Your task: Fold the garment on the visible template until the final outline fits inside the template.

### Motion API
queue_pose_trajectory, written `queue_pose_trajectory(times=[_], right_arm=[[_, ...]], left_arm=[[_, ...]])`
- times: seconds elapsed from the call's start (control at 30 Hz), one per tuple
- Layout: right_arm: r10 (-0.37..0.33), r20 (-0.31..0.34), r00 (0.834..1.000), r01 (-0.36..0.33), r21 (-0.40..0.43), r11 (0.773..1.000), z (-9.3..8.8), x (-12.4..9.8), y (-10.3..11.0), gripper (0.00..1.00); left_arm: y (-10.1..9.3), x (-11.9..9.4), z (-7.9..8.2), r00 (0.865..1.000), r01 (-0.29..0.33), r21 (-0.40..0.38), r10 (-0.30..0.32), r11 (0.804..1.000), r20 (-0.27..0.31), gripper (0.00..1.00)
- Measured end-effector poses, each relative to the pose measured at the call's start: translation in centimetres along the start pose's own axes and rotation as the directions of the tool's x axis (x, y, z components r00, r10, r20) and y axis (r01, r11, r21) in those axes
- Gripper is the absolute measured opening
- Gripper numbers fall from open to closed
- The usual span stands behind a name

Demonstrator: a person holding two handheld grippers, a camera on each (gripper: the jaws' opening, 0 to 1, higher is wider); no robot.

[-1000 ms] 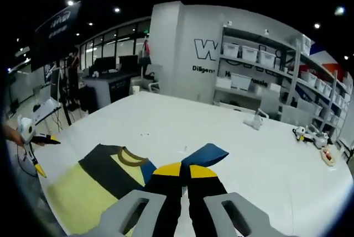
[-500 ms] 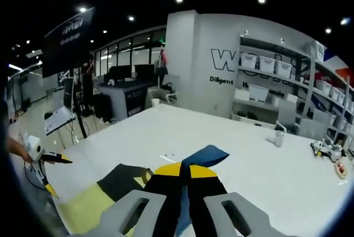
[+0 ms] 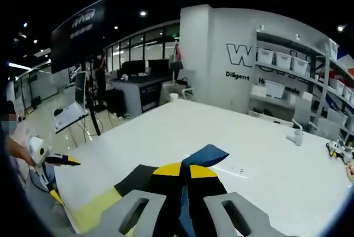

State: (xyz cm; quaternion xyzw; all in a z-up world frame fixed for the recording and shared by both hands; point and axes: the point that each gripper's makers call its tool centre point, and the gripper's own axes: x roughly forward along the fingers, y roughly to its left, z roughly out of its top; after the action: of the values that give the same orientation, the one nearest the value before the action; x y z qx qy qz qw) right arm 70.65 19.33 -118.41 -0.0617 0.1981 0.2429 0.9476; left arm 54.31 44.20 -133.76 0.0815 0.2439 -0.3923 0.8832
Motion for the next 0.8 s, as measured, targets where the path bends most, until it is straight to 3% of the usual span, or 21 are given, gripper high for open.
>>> queue_pose_trajectory(times=[0.4,0.8], right_arm=[[0.026,-0.057,0.998,-0.024,0.026,0.999,-2.6,2.0,3.0,0.0],[0.032,-0.113,0.993,-0.027,0.047,0.999,-5.2,3.7,4.0,0.0]], left_arm=[[0.7,-0.9,-0.8,1.0,-0.008,-0.016,0.008,1.0,0.004,0.99],[0.8,-1.4,-1.0,1.0,-0.006,-0.024,0.006,1.0,0.002,0.99]])
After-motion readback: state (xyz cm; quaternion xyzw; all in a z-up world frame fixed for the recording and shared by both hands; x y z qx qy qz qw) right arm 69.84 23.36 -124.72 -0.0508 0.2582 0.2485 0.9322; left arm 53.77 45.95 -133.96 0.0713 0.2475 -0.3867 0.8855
